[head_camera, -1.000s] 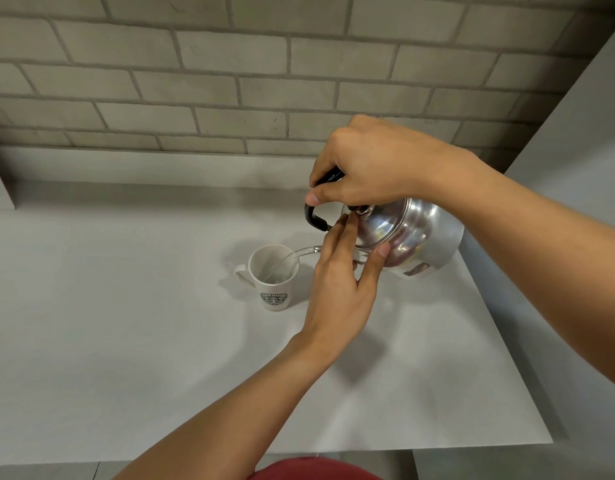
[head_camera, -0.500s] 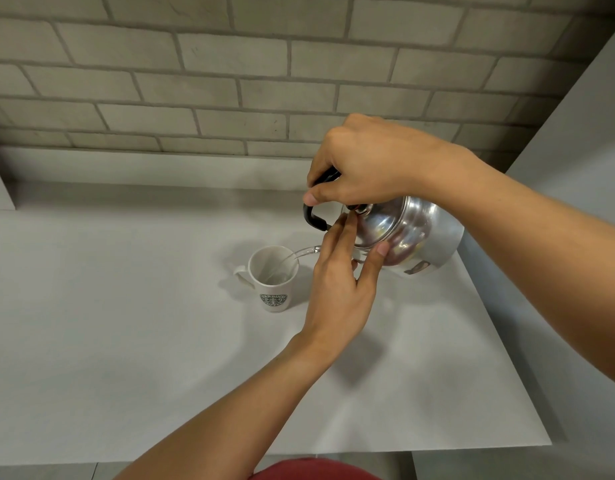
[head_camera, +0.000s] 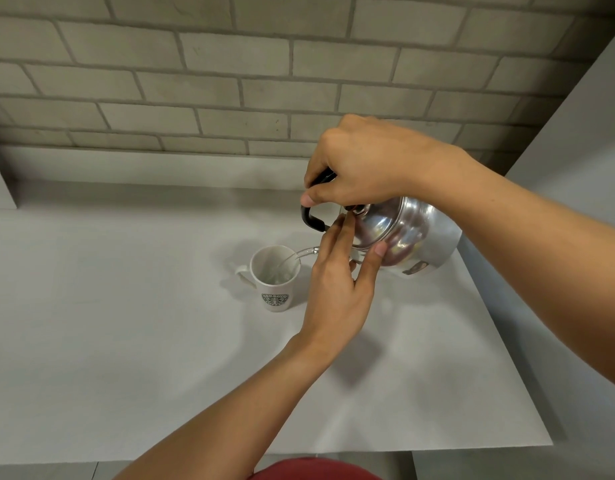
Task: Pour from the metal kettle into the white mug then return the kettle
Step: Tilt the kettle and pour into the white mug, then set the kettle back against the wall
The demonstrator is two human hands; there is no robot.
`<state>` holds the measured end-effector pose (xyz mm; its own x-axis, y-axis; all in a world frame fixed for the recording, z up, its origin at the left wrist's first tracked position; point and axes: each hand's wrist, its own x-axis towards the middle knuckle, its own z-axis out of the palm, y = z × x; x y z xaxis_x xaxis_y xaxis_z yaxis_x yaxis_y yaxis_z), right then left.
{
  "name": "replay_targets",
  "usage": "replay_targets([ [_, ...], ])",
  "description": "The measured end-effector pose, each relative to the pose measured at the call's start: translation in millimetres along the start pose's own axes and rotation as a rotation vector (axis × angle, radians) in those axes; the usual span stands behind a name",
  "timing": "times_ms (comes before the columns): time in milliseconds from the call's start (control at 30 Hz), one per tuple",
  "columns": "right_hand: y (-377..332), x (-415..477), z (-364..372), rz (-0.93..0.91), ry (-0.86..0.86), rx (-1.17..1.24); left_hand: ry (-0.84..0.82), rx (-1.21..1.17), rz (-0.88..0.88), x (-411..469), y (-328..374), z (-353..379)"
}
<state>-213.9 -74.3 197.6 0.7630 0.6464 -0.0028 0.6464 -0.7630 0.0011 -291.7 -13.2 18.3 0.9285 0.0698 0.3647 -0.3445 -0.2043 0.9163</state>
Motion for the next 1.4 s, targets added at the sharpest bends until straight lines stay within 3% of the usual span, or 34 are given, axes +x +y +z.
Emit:
replay_targets([
  [833,11.1,0.3,21.1,-0.002,0.06,0.06,-0.091,0.042,-0.058,-4.5,-9.1,-9.7],
  [1133,37.9,-44.2,60.3,0.097,0.298,0.243,-0.241,0.275,0.013,-7.1,-20.7,-21.7],
  [1400,66.4,-88.1,93.6,0.281,0.634,0.558,-0.045,0.183,0.11,3.4,-17.9,-19.9],
])
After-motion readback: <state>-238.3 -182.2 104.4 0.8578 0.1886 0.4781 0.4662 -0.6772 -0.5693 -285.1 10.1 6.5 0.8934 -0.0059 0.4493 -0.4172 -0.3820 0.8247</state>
